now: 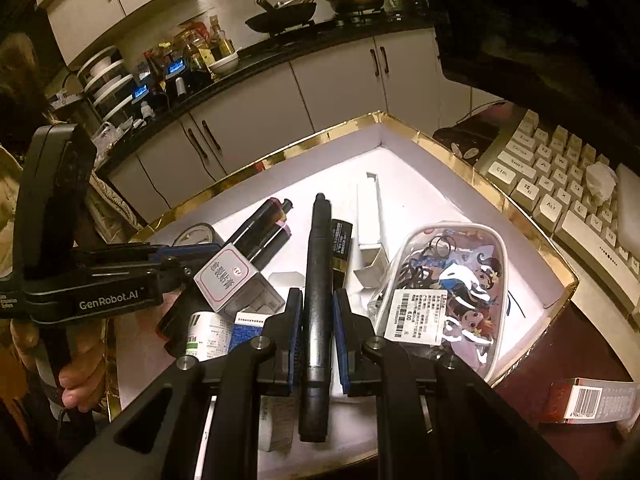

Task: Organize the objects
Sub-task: 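Lower the marker and pen into the tray and open both tools, then move both tools back over the desk toward the box and bottle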

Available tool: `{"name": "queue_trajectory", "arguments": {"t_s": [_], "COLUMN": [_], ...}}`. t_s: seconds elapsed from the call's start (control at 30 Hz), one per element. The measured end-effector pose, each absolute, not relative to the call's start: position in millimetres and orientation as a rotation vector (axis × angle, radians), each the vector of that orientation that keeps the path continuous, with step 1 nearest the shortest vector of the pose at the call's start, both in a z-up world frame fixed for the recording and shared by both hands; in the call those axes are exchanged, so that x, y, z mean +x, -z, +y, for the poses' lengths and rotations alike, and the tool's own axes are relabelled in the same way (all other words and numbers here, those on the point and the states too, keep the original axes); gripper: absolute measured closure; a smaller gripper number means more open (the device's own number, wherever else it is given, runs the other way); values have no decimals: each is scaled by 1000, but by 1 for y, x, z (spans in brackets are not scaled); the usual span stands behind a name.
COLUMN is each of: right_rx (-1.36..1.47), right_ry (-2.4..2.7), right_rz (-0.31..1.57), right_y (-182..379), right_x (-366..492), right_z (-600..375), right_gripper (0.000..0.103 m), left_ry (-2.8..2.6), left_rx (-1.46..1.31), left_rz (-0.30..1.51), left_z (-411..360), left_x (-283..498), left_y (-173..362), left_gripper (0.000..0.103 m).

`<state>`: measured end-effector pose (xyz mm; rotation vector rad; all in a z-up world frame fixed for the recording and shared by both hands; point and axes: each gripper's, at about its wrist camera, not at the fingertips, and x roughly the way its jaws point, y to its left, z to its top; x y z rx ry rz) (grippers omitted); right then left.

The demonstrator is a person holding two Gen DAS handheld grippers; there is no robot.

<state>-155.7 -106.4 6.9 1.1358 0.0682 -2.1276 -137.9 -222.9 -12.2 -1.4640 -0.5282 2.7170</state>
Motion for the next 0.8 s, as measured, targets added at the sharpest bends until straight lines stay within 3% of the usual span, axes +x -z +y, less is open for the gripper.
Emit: {"name": "queue_trajectory", "arguments": {"t_s": [0.1,0.3,0.37,0.43,0.57,0.8], "right_rx": [1156,1126,1125,1116,1110,1153], "right_ry": [2119,2101,2096,2120,2207,2453], "right_rz": [76,65,53,44,56,-152], "right_y": [-10,-26,-30,-33,-34,-14], "right_x": [-157,-132,-121,-105,-75,-36], "right_z": [-107,-94,-84,-68,-31,54], "right_gripper": [89,88,72,45,43,43], "left_ry": [-2772,-2832,-2821,-2796,-2716,-2573], "left_rx": [-1399,-1245,-1188,-1151,-1046,-1020], "left_rz": [-555,-608,-620,-616,-561,-442], "left_z": [-225,-218,-210,-200,-169,-109], "left_x": [-125,-90,-76,-68,-50,-53], "left_y": [1,-21,-27,-30,-41,-45], "left_gripper": [67,66,65,53,51,51]}}
